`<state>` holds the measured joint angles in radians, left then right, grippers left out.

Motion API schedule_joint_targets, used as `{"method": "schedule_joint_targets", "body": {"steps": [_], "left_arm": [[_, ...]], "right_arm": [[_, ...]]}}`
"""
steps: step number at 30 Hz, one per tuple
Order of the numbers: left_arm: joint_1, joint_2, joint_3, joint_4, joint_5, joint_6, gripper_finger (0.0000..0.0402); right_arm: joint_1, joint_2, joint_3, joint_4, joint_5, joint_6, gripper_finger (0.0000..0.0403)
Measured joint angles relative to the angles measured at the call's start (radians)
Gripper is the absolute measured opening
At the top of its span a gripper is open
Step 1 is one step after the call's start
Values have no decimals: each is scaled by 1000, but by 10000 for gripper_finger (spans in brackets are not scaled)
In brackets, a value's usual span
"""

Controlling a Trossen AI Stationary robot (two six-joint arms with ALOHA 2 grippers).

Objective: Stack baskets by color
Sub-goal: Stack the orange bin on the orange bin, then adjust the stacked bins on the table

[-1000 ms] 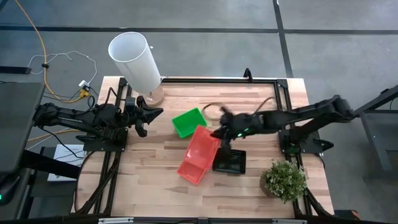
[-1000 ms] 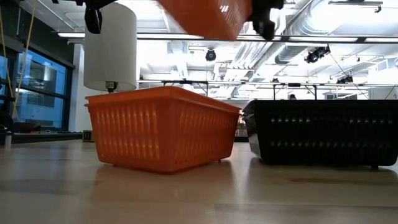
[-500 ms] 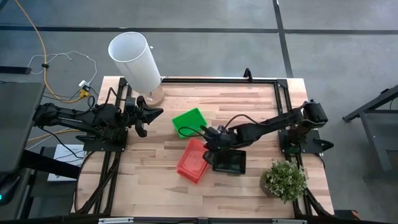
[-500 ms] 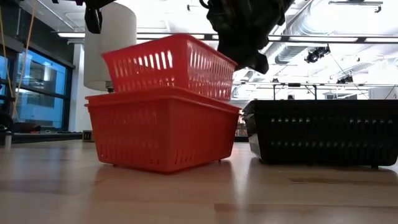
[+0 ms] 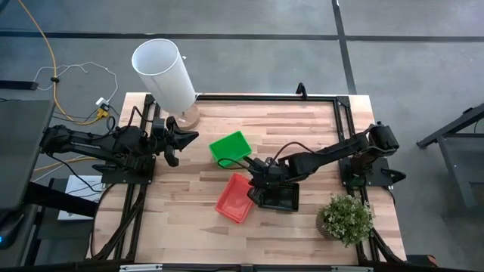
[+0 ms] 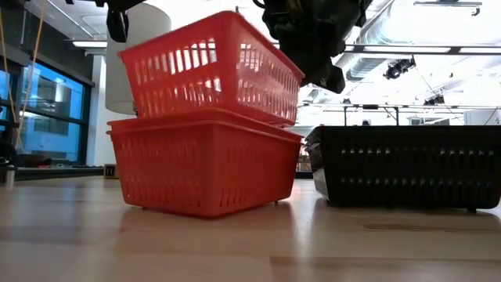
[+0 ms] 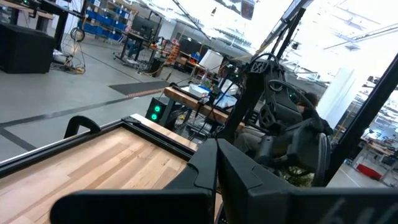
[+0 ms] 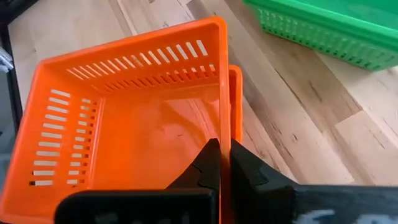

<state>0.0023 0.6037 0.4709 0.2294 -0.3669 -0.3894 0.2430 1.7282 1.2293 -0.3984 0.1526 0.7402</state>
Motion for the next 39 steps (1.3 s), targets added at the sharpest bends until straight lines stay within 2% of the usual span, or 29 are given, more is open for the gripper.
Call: {"method": "schedule_joint_targets", "body": {"steps": [11, 26, 29, 33, 39], "left_arm": [[0, 0, 0, 0, 6, -2, 0], [0, 0, 0, 0, 6, -1, 0], [0, 0, 0, 0, 6, -1, 0], [0, 0, 0, 0, 5, 0, 0], [0, 0, 0, 0, 4, 0, 0]], "right_arm": [[22, 60, -2, 21, 34, 73, 0], [19, 60, -2, 18, 43, -5, 8], [18, 50, -2, 16, 41, -11, 39], [18, 17, -2, -15, 56, -44, 107], [19, -83, -1, -223, 149, -115, 207]]}}
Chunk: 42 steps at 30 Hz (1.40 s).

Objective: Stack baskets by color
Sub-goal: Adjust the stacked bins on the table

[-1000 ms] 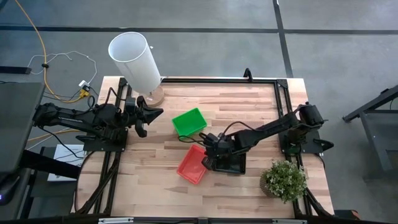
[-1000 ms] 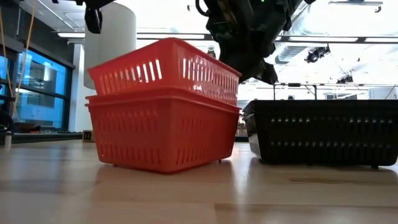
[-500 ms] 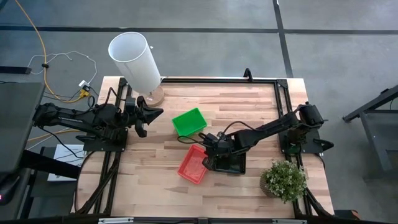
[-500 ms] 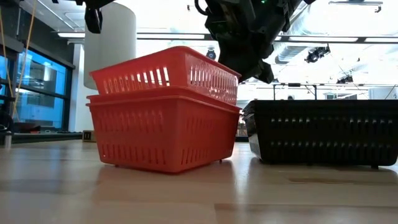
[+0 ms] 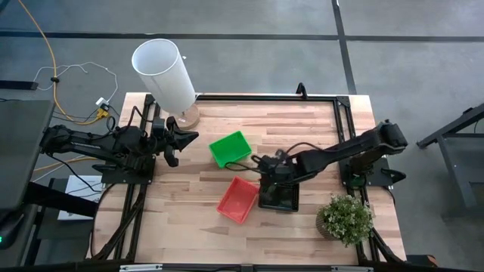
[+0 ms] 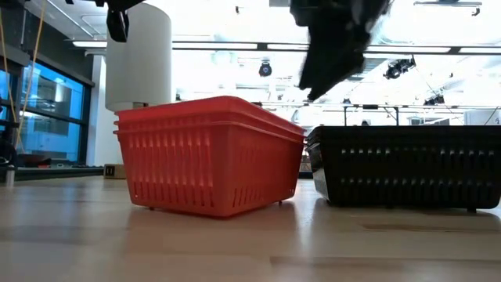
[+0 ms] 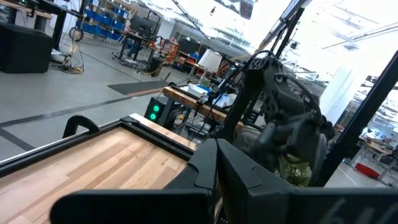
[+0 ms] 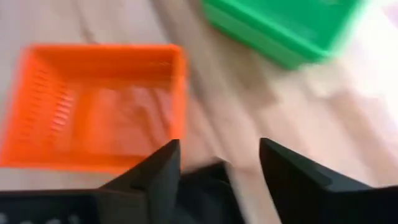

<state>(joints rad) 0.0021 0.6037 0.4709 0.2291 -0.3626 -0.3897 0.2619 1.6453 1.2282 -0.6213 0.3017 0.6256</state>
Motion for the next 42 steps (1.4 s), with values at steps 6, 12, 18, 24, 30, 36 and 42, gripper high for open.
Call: {"method": "schedule_joint_targets", "body": {"steps": [6, 12, 18, 24, 30, 36, 42], "left_arm": [[0, 0, 0, 0, 0, 0, 0], [0, 0, 0, -1, -10, 0, 0], [0, 5, 0, -8, -60, 0, 0], [0, 4, 0, 3, -56, 0, 0], [0, 5, 0, -25, 11, 31, 0], [0, 5, 0, -49, -8, 16, 0], [0, 5, 0, -50, -9, 16, 0]], "right_arm": [[21, -127, -82, -127, 112, 5, 239], [58, -330, -398, 158, 84, 182, 240], [46, -453, -639, 699, 216, 231, 239], [-131, -388, -626, 702, 236, 262, 159], [-305, -221, -520, 708, 69, 175, 14], [-420, -19, -385, 697, -55, 217, 4], [-454, 150, -144, 481, -79, 171, 1]]}}
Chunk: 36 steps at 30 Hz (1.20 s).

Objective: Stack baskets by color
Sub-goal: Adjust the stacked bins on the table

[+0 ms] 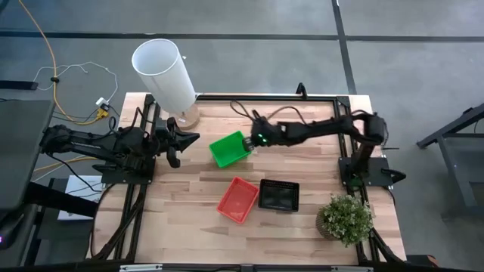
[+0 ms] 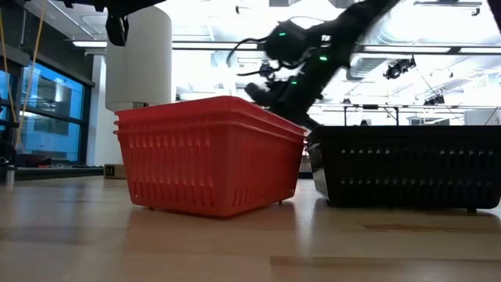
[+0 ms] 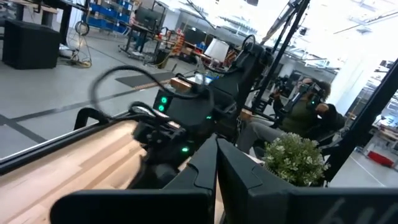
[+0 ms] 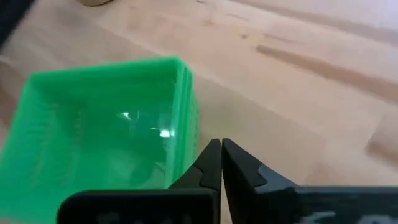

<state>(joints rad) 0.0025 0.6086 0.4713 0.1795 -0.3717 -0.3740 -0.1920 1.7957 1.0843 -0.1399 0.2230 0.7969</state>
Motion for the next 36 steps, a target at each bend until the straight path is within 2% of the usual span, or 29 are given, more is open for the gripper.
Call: {"method": "schedule_joint_targets", "body": {"steps": [7, 10, 15, 24, 28, 32, 36], "left_arm": [[-1, 0, 0, -3, -2, -16, 0], [0, 0, 0, -3, 1, -16, 0], [-1, 0, 0, -3, 5, -17, 0], [0, 0, 0, -3, 5, -17, 0], [0, 0, 0, -3, 5, -17, 0], [0, 0, 0, -3, 5, -17, 0], [0, 0, 0, -3, 5, -17, 0]], "right_arm": [[-30, 162, 290, -259, -40, -148, 0], [-32, 227, 379, -323, -63, -153, 0], [-6, 297, 494, -304, -124, -158, 0], [129, 384, 688, -273, -198, -188, 0], [168, 375, 730, -355, -190, -308, 0], [179, 294, 726, -519, -138, -452, 0], [206, 163, 569, -539, -207, -512, 0]]}}
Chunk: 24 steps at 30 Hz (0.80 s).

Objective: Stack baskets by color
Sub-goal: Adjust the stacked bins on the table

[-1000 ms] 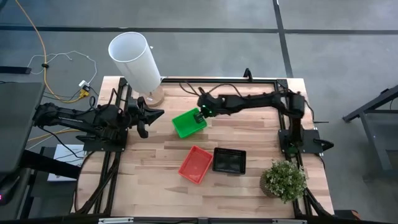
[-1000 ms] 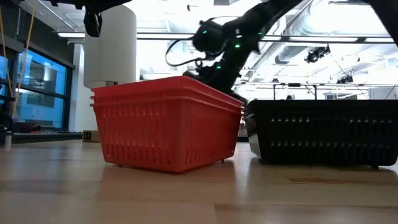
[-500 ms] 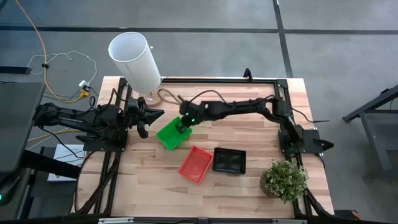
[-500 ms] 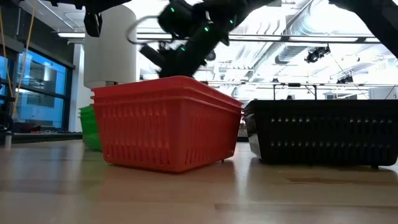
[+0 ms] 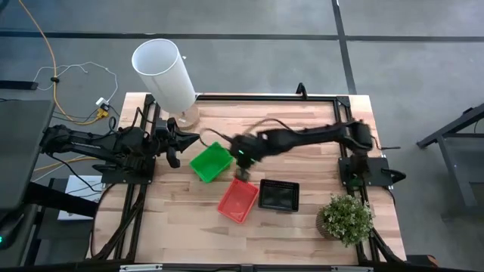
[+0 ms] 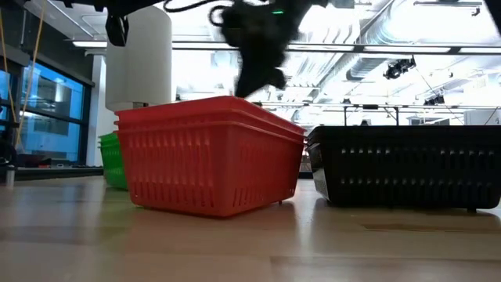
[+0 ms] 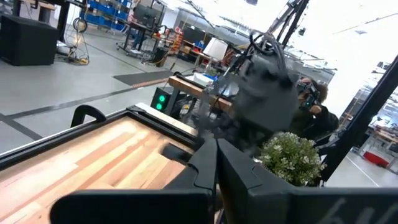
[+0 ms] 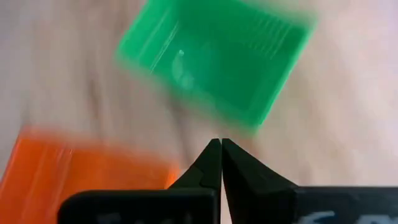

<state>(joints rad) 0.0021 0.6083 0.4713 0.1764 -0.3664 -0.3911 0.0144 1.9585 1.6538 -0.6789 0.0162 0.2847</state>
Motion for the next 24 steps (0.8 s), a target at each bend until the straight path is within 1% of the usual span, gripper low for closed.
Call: {"method": "schedule_joint_targets", "body": {"steps": [3, 7, 10, 12, 14, 16, 18, 21, 24], "left_arm": [[0, 0, 0, 0, 0, 0, 0], [0, 0, 0, 0, -5, 1, 0], [0, 0, 0, 0, -20, 1, 0], [0, 0, 0, 0, -29, 1, 0], [0, 0, 0, 0, -36, 1, 0], [0, 0, 0, 0, -39, 1, 0], [0, 0, 0, 0, -39, 1, 0], [0, 0, 0, 1, -42, 1, 0], [0, 0, 0, 4, -42, 1, 0]], "right_arm": [[36, -134, -204, 25, -48, 38, 0], [101, -355, -463, 104, -112, 133, 0], [166, -480, -606, 206, -133, 235, 0], [203, -526, -667, 297, -135, 293, 0], [227, -528, -691, 373, -107, 330, 0], [235, -503, -686, 428, -71, 344, 0], [232, -451, -646, 440, -46, 330, 0], [204, -354, -560, 431, -35, 274, 0], [171, -248, -454, 405, -72, 221, 0]]}}
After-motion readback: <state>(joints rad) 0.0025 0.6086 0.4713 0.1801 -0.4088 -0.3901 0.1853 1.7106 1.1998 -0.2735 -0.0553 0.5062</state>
